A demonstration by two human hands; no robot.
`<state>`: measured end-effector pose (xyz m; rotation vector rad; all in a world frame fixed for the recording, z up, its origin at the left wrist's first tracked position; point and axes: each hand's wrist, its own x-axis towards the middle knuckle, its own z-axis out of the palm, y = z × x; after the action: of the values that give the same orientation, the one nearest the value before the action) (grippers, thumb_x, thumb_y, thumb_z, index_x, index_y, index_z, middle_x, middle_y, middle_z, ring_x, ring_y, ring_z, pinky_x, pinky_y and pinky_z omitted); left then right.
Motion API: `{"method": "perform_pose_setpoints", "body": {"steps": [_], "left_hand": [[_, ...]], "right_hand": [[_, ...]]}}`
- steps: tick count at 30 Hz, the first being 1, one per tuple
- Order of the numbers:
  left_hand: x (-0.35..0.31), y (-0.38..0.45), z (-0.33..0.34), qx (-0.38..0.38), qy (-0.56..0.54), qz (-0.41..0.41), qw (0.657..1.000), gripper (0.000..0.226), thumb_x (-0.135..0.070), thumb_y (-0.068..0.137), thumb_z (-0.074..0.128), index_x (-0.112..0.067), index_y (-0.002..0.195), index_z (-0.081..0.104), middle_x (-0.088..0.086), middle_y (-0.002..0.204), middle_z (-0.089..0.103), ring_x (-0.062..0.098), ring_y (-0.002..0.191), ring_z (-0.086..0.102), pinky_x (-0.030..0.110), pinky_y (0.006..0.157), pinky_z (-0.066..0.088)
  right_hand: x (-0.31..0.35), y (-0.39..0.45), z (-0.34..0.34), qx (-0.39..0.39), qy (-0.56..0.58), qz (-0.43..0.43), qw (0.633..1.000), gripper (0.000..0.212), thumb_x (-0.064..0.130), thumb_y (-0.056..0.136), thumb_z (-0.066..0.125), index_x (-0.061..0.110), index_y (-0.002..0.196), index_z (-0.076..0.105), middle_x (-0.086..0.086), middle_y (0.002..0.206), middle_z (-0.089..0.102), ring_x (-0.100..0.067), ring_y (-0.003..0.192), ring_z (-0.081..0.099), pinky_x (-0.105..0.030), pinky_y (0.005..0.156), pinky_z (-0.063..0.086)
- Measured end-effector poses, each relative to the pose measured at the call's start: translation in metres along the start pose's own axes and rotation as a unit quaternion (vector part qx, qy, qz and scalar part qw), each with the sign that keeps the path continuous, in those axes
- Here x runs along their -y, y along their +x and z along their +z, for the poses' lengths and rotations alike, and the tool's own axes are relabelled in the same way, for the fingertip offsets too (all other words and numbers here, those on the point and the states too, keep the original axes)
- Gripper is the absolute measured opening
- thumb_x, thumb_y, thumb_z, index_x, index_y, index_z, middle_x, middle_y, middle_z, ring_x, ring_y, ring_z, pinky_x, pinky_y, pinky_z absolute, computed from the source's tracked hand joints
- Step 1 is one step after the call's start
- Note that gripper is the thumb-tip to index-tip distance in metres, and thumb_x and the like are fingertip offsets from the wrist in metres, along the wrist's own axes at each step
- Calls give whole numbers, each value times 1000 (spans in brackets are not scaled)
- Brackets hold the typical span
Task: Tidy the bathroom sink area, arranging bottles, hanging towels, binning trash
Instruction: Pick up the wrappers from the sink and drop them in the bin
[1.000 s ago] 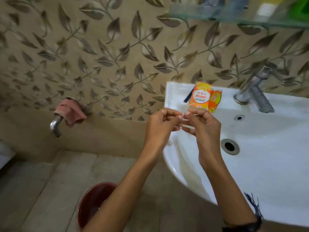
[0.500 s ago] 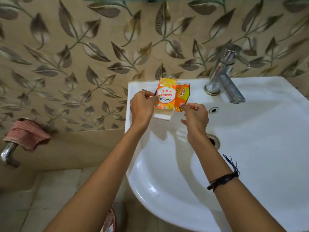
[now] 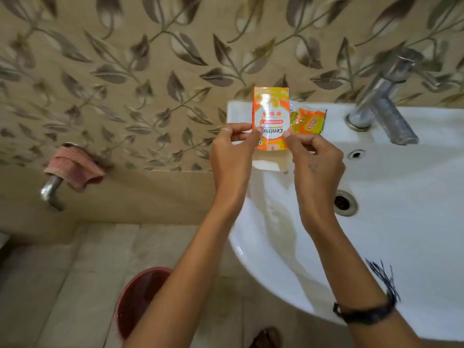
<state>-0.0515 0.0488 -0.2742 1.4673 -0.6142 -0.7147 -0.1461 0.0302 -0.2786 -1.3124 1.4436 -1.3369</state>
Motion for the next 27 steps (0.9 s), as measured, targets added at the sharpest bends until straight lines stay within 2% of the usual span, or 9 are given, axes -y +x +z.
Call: {"method": "perform_pose_setpoints", "body": {"steps": [2, 5, 8, 10, 12, 16, 20, 24, 27], "left_hand": [[-5, -23, -34, -25, -42, -5, 999, 7, -15, 81, 68, -18, 87, 66, 4, 85, 71, 12, 76, 68, 25, 69, 54], [-4, -61, -96, -76, -84, -3, 994, 6, -12, 80, 69, -16, 85, 68, -8, 70, 71, -5, 60, 64, 9, 52, 47], [12, -96, -163, -130, -112, -25, 985, 10, -7, 78, 69, -7, 88, 69, -5, 69, 75, 1, 63, 69, 12, 53, 51], [33, -111, -203, -167, -113, -60, 978, 9, -6, 78, 69, -8, 87, 68, -2, 71, 76, 5, 62, 70, 15, 50, 52], [65, -121, -237, -200, -87, -107, 970, 10, -6, 78, 69, -9, 87, 68, 2, 76, 76, 8, 63, 71, 16, 50, 52], [145, -123, -290, -216, -46, -221, 950, 15, 0, 80, 64, -5, 94, 65, 14, 89, 71, 12, 64, 67, 15, 50, 51], [233, -116, -320, -215, -51, -353, 909, 16, 1, 80, 63, -4, 95, 62, 19, 90, 66, 13, 57, 63, 15, 42, 46], [330, -102, -335, -217, -86, -461, 856, 12, 1, 82, 62, -5, 92, 60, 17, 96, 61, 24, 70, 58, 17, 42, 45], [392, -95, -346, -186, -71, -516, 833, 8, -1, 83, 61, -9, 84, 60, 10, 79, 60, 20, 67, 56, 21, 50, 44]], "right_hand": [[13, -40, 3, 34, 28, -11, 999, 12, 32, 83, 66, 21, 80, 68, 12, 76, 68, 0, 68, 59, -23, 67, 53], [24, -107, 12, 107, 85, -9, 991, 12, 30, 82, 68, 23, 74, 62, 12, 76, 69, -1, 68, 64, -19, 62, 53], [11, -168, 31, 184, 131, 26, 974, 13, 23, 78, 72, 21, 70, 61, 8, 74, 72, -4, 67, 66, -17, 60, 51], [-8, -204, 48, 235, 120, 48, 963, 12, 24, 77, 73, 20, 72, 63, 1, 78, 72, -8, 70, 67, -23, 64, 53], [-37, -233, 67, 288, 95, 87, 949, 11, 23, 78, 72, 20, 74, 62, 0, 80, 72, -11, 70, 69, -26, 62, 54], [-112, -266, 108, 404, 24, 156, 901, 11, 9, 81, 69, 9, 77, 59, 6, 70, 68, -3, 63, 62, -14, 57, 48], [-196, -274, 151, 498, -88, 244, 827, 17, 0, 82, 65, 4, 72, 51, -10, 73, 59, -9, 63, 55, -11, 53, 42], [-292, -283, 192, 518, -193, 293, 780, 30, -1, 81, 65, 11, 61, 46, -9, 72, 57, -12, 62, 52, -12, 50, 42], [-360, -294, 214, 534, -258, 324, 737, 16, 4, 84, 62, 6, 74, 51, -6, 70, 56, -11, 57, 52, -14, 44, 44]]}}
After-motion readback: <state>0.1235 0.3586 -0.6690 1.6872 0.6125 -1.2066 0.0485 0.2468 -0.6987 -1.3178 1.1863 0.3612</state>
